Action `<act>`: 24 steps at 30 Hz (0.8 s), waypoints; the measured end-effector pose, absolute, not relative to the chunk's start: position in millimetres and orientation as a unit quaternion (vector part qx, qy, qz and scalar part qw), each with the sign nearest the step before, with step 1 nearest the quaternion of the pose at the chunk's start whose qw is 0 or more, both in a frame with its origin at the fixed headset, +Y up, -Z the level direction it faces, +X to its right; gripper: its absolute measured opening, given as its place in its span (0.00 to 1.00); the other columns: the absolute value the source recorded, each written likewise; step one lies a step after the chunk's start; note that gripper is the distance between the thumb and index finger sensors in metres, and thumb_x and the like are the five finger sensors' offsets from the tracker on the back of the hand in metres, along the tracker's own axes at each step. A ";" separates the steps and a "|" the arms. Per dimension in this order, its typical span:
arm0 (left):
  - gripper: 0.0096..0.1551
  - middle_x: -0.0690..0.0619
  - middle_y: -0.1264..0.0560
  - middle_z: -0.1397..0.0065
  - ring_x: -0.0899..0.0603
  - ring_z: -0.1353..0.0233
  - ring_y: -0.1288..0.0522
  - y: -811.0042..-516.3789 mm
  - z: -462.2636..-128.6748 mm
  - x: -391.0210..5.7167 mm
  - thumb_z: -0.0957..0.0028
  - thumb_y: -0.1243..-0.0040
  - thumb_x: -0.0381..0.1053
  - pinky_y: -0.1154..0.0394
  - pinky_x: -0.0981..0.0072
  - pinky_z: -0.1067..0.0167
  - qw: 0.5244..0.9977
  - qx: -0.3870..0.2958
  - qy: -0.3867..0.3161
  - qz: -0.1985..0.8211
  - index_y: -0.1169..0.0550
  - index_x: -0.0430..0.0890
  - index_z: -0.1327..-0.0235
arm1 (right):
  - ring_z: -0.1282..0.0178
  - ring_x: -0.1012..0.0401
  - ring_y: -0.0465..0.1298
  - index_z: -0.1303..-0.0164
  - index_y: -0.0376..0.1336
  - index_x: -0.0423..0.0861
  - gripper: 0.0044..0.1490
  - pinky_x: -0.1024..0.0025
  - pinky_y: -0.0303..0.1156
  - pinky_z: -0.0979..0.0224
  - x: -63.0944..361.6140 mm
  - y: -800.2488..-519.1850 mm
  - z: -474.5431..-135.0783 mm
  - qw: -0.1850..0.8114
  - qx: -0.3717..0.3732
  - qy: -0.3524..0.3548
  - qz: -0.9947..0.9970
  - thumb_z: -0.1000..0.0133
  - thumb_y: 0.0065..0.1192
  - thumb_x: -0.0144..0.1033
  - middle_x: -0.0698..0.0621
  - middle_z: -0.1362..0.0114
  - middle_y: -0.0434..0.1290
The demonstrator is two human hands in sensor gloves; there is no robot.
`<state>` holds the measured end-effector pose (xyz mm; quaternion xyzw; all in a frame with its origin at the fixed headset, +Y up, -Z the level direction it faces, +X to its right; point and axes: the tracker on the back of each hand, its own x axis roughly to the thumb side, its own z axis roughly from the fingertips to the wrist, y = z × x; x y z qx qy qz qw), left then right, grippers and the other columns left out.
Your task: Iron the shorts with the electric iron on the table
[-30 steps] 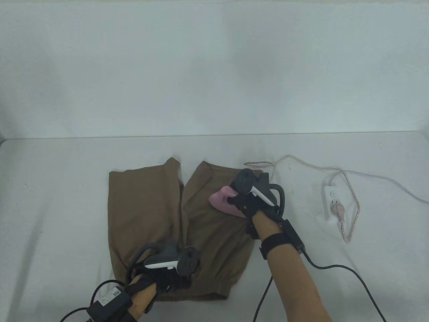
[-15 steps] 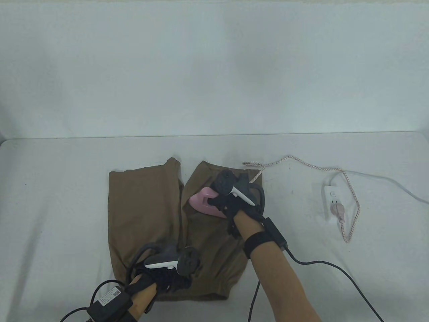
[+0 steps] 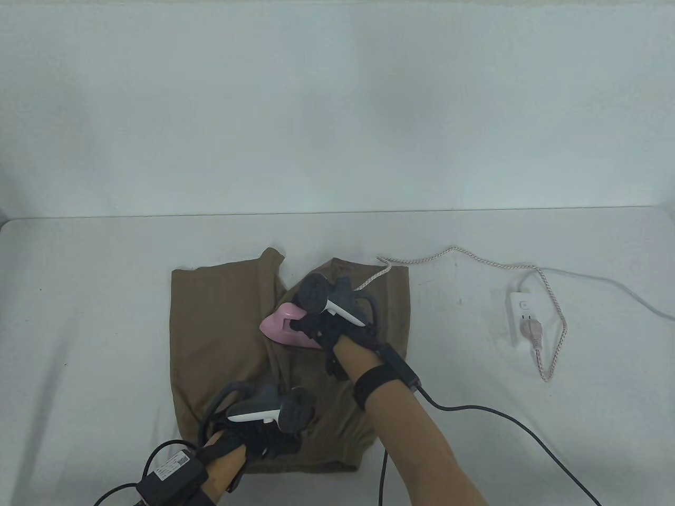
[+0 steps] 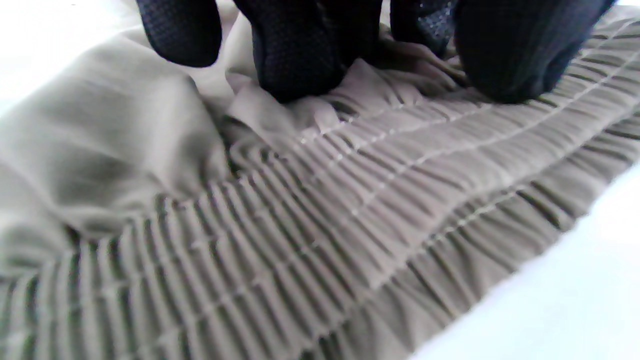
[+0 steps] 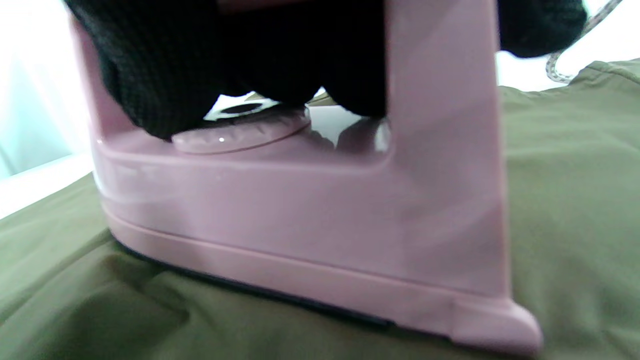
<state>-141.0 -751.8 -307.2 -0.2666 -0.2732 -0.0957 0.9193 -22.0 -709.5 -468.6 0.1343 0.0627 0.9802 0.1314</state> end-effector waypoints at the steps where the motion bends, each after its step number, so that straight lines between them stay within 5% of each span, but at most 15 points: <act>1: 0.43 0.56 0.43 0.18 0.46 0.28 0.30 -751.8 -307.3 -141.1 0.49 0.40 0.67 0.39 0.34 0.24 0.919 -0.267 -0.273 -0.096 0.42 0.65 0.20 | 0.48 0.63 0.81 0.40 0.68 0.64 0.29 0.49 0.77 0.47 -21.1 -709.6 -468.6 0.131 0.134 0.063 0.980 0.52 0.76 0.58 0.65 0.48 0.80; 24: 0.43 0.57 0.43 0.18 0.46 0.28 0.30 -751.5 -306.8 -140.5 0.49 0.40 0.66 0.38 0.34 0.24 0.919 -0.266 -0.273 -0.100 0.42 0.65 0.21 | 0.48 0.63 0.81 0.40 0.69 0.64 0.29 0.49 0.77 0.47 69.2 -710.0 -461.2 0.088 0.076 0.060 0.991 0.52 0.77 0.58 0.65 0.49 0.80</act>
